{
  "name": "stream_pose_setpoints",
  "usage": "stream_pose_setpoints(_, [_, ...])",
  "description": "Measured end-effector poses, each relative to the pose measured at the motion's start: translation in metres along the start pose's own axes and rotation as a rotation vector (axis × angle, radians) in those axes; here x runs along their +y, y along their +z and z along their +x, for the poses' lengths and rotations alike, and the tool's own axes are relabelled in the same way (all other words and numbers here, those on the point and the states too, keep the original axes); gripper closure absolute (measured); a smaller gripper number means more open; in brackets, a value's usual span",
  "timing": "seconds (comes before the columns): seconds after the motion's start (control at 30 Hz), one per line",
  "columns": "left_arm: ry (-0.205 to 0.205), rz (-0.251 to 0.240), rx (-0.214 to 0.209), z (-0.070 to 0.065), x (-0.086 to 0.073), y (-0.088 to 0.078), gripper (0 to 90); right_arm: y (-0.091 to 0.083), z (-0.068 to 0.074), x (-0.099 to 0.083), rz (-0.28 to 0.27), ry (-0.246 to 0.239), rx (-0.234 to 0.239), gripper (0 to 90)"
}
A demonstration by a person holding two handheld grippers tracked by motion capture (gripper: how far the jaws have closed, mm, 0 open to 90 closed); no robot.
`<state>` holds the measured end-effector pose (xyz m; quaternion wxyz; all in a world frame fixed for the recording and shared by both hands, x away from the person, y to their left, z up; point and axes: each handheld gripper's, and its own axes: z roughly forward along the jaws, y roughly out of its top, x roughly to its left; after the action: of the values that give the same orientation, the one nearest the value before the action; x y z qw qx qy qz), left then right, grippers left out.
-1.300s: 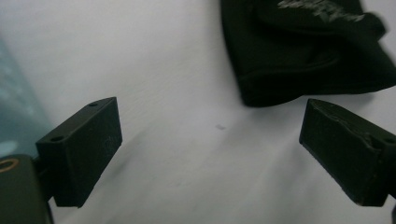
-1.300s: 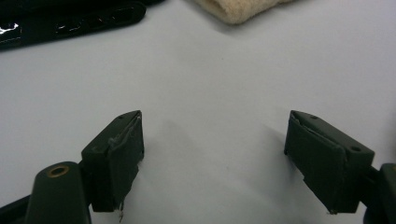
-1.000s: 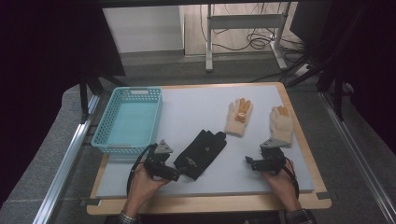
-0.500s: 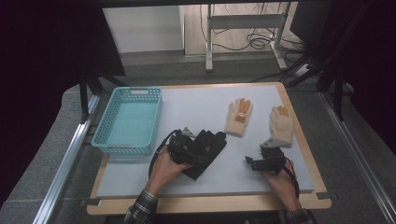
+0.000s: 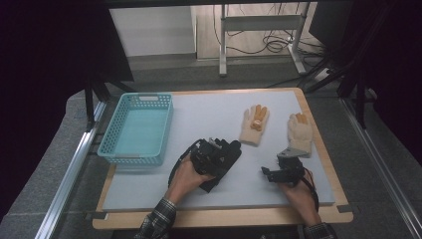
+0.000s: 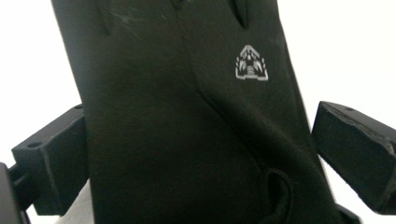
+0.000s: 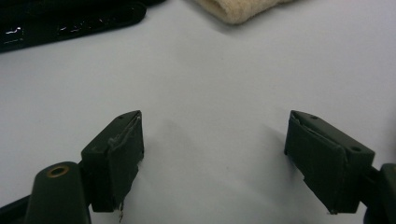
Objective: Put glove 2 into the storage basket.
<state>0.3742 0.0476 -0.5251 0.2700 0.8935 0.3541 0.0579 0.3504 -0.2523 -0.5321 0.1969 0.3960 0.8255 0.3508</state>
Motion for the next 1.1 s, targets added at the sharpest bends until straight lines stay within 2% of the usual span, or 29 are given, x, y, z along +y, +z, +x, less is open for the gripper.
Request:
stream_pose_setpoints(0.1, [0.012,0.009,0.020,-0.003,0.000,0.001,0.0,0.000,0.000,0.000,0.000,-0.001,0.000,19.3])
stream_pose_setpoints(0.2, [-0.008,0.012,0.028,-0.003,0.000,0.001,0.9,0.000,0.000,0.000,0.000,-0.001,0.000,19.3])
stream_pose_setpoints(0.27, [-0.015,0.011,0.031,-0.003,0.000,-0.001,4.5,0.000,0.000,0.000,0.000,-0.001,-0.001,19.3])
stream_pose_setpoints(0.43, [-0.033,0.005,0.037,-0.002,0.000,-0.005,21.5,0.000,0.000,0.000,0.001,0.000,-0.001,19.3])
stream_pose_setpoints(0.47, [-0.038,0.004,0.038,-0.003,0.000,-0.007,21.5,0.000,0.000,0.000,0.001,0.000,-0.001,19.3])
stream_pose_setpoints(0.53, [-0.039,0.002,0.040,-0.006,0.000,-0.009,34.5,0.000,0.000,0.000,0.001,0.000,-0.001,19.3])
stream_pose_setpoints(0.6, [-0.039,-0.001,0.043,-0.008,0.000,-0.010,36.7,0.000,0.000,0.000,0.001,0.000,-0.002,19.3])
stream_pose_setpoints(0.63, [-0.028,-0.002,0.050,-0.010,0.000,-0.011,45.9,0.000,0.000,0.000,0.001,0.000,-0.001,19.3])
stream_pose_setpoints(0.73, [-0.006,-0.013,0.069,-0.013,-0.001,-0.013,56.7,0.000,0.000,0.000,0.001,0.000,-0.002,19.3])
stream_pose_setpoints(0.87, [-0.003,-0.023,0.068,-0.012,-0.002,-0.013,62.0,0.000,0.000,0.000,0.001,0.000,-0.002,19.3])
stream_pose_setpoints(1.1, [-0.014,-0.033,0.041,-0.007,-0.002,-0.016,64.4,0.000,0.000,0.000,0.001,0.000,-0.001,19.3])
